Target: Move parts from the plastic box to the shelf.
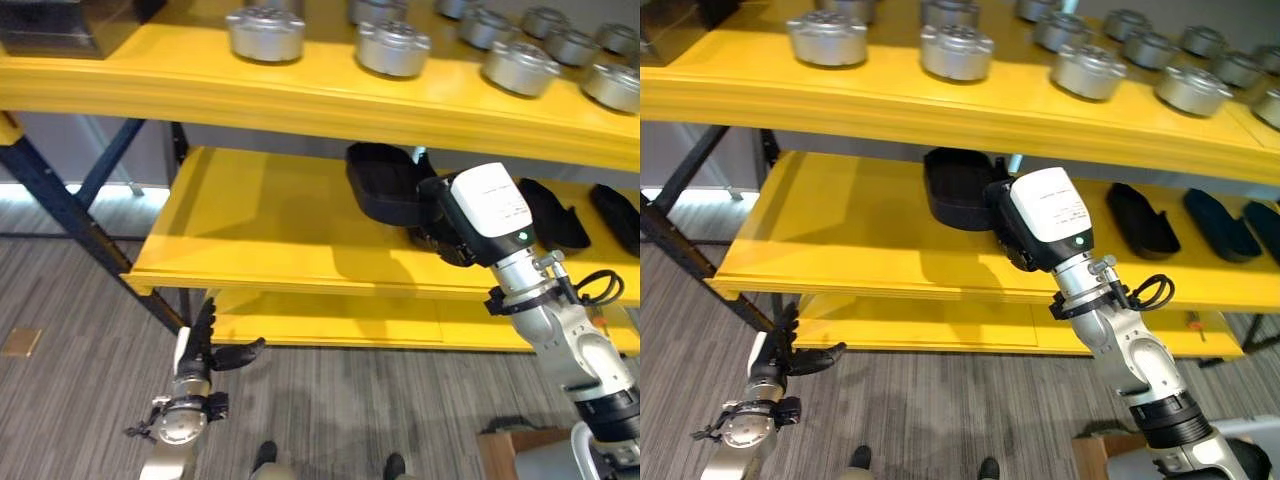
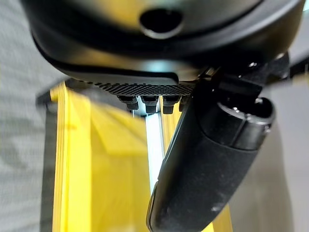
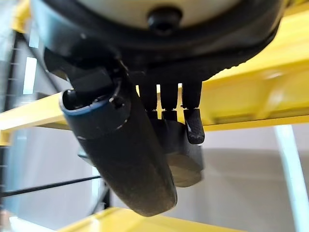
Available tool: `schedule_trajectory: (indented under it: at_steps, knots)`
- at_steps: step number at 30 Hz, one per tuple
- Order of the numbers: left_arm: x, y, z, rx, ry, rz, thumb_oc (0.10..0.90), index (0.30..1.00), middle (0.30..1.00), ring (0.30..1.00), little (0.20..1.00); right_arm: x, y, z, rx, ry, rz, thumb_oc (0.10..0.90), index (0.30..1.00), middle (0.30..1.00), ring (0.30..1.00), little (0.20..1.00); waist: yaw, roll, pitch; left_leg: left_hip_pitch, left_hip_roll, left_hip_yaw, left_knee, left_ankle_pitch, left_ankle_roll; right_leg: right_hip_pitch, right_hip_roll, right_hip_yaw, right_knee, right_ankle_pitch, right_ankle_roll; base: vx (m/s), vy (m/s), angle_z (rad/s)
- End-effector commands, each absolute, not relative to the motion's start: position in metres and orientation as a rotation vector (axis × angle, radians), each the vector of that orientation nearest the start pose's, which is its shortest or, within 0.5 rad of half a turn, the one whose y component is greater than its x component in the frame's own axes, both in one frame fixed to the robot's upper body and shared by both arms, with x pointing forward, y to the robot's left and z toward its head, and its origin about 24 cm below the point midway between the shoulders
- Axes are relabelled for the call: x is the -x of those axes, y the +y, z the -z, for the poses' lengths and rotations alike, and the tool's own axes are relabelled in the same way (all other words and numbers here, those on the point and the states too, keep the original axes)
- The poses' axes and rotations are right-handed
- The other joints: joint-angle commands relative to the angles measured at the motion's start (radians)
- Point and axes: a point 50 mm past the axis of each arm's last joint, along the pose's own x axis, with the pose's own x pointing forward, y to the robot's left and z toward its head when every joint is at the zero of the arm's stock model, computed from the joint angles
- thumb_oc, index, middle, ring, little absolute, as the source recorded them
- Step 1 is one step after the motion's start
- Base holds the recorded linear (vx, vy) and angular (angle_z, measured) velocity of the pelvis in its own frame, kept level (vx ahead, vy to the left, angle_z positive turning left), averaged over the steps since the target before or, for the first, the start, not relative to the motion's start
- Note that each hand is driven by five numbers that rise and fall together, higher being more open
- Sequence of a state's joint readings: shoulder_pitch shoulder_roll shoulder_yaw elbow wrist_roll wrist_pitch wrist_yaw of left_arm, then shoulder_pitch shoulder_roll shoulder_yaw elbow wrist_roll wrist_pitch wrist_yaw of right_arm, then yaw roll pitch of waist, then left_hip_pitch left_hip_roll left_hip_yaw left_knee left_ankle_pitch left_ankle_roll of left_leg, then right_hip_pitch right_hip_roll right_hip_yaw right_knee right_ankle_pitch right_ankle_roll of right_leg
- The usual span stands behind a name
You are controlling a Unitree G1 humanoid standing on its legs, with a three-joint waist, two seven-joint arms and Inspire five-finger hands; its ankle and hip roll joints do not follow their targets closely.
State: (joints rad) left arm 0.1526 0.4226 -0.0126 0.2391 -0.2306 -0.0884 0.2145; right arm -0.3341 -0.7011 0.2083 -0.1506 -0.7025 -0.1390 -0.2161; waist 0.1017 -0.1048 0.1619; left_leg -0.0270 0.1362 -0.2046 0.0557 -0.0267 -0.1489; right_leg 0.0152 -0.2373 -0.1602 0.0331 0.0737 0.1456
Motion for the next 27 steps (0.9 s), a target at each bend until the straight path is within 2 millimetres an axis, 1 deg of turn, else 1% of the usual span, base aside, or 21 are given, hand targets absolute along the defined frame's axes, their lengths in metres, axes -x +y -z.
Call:
schedule_trajectory:
  at_steps: [1, 3, 8, 9, 10, 12, 15, 16, 18, 19, 20, 21, 23, 24, 25, 27]
  knots:
    - [-0.214, 0.244, -0.017, -0.218, 0.08, -0.2, 0.9, 1.0, 1.0, 1.0, 1.0, -0.288, -0.172, -0.241, 1.263, -0.966, 0.183, 0.4, 0.3, 0.3, 0.3, 0.3, -0.02, -0.001, -0.112, 0.028, 0.021, 0.074, -0.079, 0.046, 0.06, -0.007, 0.018, -0.029, 0.083, -0.057, 0.032, 0.04, 0.059, 0.09]
    - [-0.213, 0.243, -0.016, -0.216, 0.084, -0.197, 0.9, 1.0, 1.0, 1.0, 1.0, -0.29, -0.169, -0.24, 1.249, -0.961, 0.175, 0.4, 0.3, 0.3, 0.3, 0.3, -0.013, -0.003, -0.113, 0.03, 0.018, 0.077, -0.084, 0.046, 0.061, -0.006, 0.015, -0.031, 0.077, -0.052, 0.036, 0.04, 0.055, 0.01]
    - [-0.207, 0.241, -0.011, -0.205, 0.11, -0.172, 0.9, 1.0, 1.0, 1.0, 1.0, -0.308, -0.151, -0.233, 1.194, -0.908, 0.107, 0.4, 0.3, 0.3, 0.3, 0.3, 0.026, -0.02, -0.096, 0.026, 0.005, 0.083, -0.108, 0.054, 0.068, -0.001, 0.0, -0.048, 0.047, -0.032, 0.047, 0.04, 0.046, -0.03]
    - [-0.207, 0.241, -0.011, -0.204, 0.109, -0.173, 0.9, 1.0, 1.0, 1.0, 1.0, -0.309, -0.151, -0.233, 1.194, -0.91, 0.107, 0.4, 0.3, 0.3, 0.3, 0.3, 0.025, -0.02, -0.095, 0.026, 0.005, 0.083, -0.109, 0.054, 0.068, -0.001, -0.001, -0.048, 0.046, -0.031, 0.047, 0.0, 0.0, 0.0]
    - [-0.205, 0.241, -0.01, -0.202, 0.118, -0.162, 0.9, 1.0, 1.0, 1.0, 1.0, -0.316, -0.146, -0.233, 1.196, -0.892, 0.088, 0.4, 0.3, 0.3, 0.3, 0.3, 0.041, -0.025, -0.084, 0.019, 0.001, 0.082, -0.11, 0.056, 0.069, -0.002, -0.004, -0.055, 0.04, -0.026, 0.049, -0.01, 0.024, 0.05]
    - [-0.205, 0.241, -0.009, -0.2, 0.121, -0.156, 0.9, 1.0, 1.0, 1.0, 1.0, -0.32, -0.142, -0.233, 1.192, -0.887, 0.079, 0.4, 0.3, 0.3, 0.3, 0.3, 0.047, -0.026, -0.078, 0.015, -0.001, 0.08, -0.111, 0.057, 0.071, -0.004, -0.007, -0.058, 0.037, -0.022, 0.05, 0.0, 0.0, 0.0]
    - [-0.203, 0.242, -0.009, -0.205, 0.126, -0.146, 0.9, 1.0, 1.0, 1.0, 1.0, -0.329, -0.136, -0.237, 1.195, -0.874, 0.066, 0.4, 0.3, 0.3, 0.3, 0.3, 0.067, -0.03, -0.057, -0.003, -0.008, 0.072, -0.111, 0.062, 0.072, -0.011, -0.011, -0.068, 0.031, -0.016, 0.051, -0.02, 0.002, 0.08]
    - [-0.204, 0.244, -0.011, -0.209, 0.121, -0.139, 0.9, 1.0, 1.0, 1.0, 1.0, -0.337, -0.135, -0.237, 1.211, -0.845, 0.063, 0.4, 0.3, 0.3, 0.3, 0.3, 0.081, -0.031, -0.041, -0.013, -0.009, 0.065, -0.111, 0.059, 0.071, -0.012, -0.011, -0.078, 0.03, -0.021, 0.053, -0.06, -0.013, 0.12]
    - [-0.207, 0.244, -0.014, -0.215, 0.106, -0.128, 0.9, 1.0, 1.0, 1.0, 1.0, -0.345, -0.133, -0.238, 1.166, -0.81, 0.061, 0.4, 0.3, 0.3, 0.3, 0.3, 0.094, -0.027, -0.012, -0.036, -0.015, 0.054, -0.103, 0.064, 0.07, -0.02, -0.016, -0.09, 0.031, -0.018, 0.052, -0.08, -0.009, 0.05]
    - [-0.207, 0.244, -0.015, -0.215, 0.105, -0.128, 0.9, 1.0, 1.0, 1.0, 1.0, -0.346, -0.132, -0.238, 1.165, -0.811, 0.062, 0.4, 0.3, 0.3, 0.3, 0.3, 0.093, -0.028, -0.011, -0.038, -0.016, 0.053, -0.102, 0.063, 0.07, -0.021, -0.017, -0.091, 0.031, -0.018, 0.052, -0.09, 0.005, 0.2]
    - [-0.21, 0.243, -0.016, -0.216, 0.097, -0.117, 0.9, 1.0, 1.0, 1.0, 1.0, -0.354, -0.132, -0.241, 1.149, -0.782, 0.071, 0.4, 0.3, 0.3, 0.3, 0.3, 0.104, -0.022, 0.013, -0.061, -0.026, 0.043, -0.093, 0.067, 0.071, -0.031, -0.023, -0.101, 0.032, -0.014, 0.053, -0.1, 0.015, 0.26]
    - [-0.211, 0.243, -0.018, -0.216, 0.089, -0.116, 0.9, 1.0, 1.0, 1.0, 1.0, -0.358, -0.132, -0.245, 1.152, -0.776, 0.082, 0.4, 0.3, 0.3, 0.3, 0.3, 0.111, -0.016, 0.026, -0.073, -0.031, 0.038, -0.088, 0.07, 0.072, -0.038, -0.027, -0.106, 0.034, -0.012, 0.052, -0.13, 0.021, 0.24]
    - [-0.213, 0.244, -0.021, -0.216, 0.079, -0.112, 0.9, 1.0, 1.0, 1.0, 1.0, -0.365, -0.131, -0.248, 1.149, -0.752, 0.089, 0.4, 0.3, 0.3, 0.3, 0.3, 0.122, -0.007, 0.048, -0.092, -0.037, 0.032, -0.08, 0.074, 0.072, -0.048, -0.035, -0.114, 0.036, -0.007, 0.053, -0.08, 0.018, 0.06]
    - [-0.214, 0.245, -0.021, -0.215, 0.076, -0.113, 0.9, 1.0, 1.0, 1.0, 1.0, -0.366, -0.13, -0.249, 1.149, -0.755, 0.09, 0.4, 0.3, 0.3, 0.3, 0.3, 0.12, -0.007, 0.05, -0.094, -0.038, 0.032, -0.078, 0.074, 0.073, -0.05, -0.035, -0.114, 0.037, -0.007, 0.053, -0.11, 0.033, 0.16]
    - [-0.218, 0.245, -0.027, -0.219, 0.05, -0.102, 0.9, 1.0, 1.0, 1.0, 1.0, -0.38, -0.132, -0.263, 1.189, -0.72, 0.121, 0.4, 0.3, 0.3, 0.3, 0.3, 0.136, 0.009, 0.073, -0.122, -0.051, 0.021, -0.068, 0.083, 0.074, -0.065, -0.05, -0.12, 0.038, 0.005, 0.053, -0.1, 0.036, 0.2]
    - [-0.222, 0.244, -0.032, -0.212, 0.025, -0.095, 0.9, 1.0, 1.0, 1.0, 1.0, -0.389, -0.13, -0.271, 1.197, -0.692, 0.137, 0.4, 0.3, 0.3, 0.3, 0.3, 0.145, 0.022, 0.082, -0.137, -0.059, 0.017, -0.066, 0.089, 0.074, -0.073, -0.059, -0.123, 0.036, 0.012, 0.053, -0.08, 0.036, 0.08]
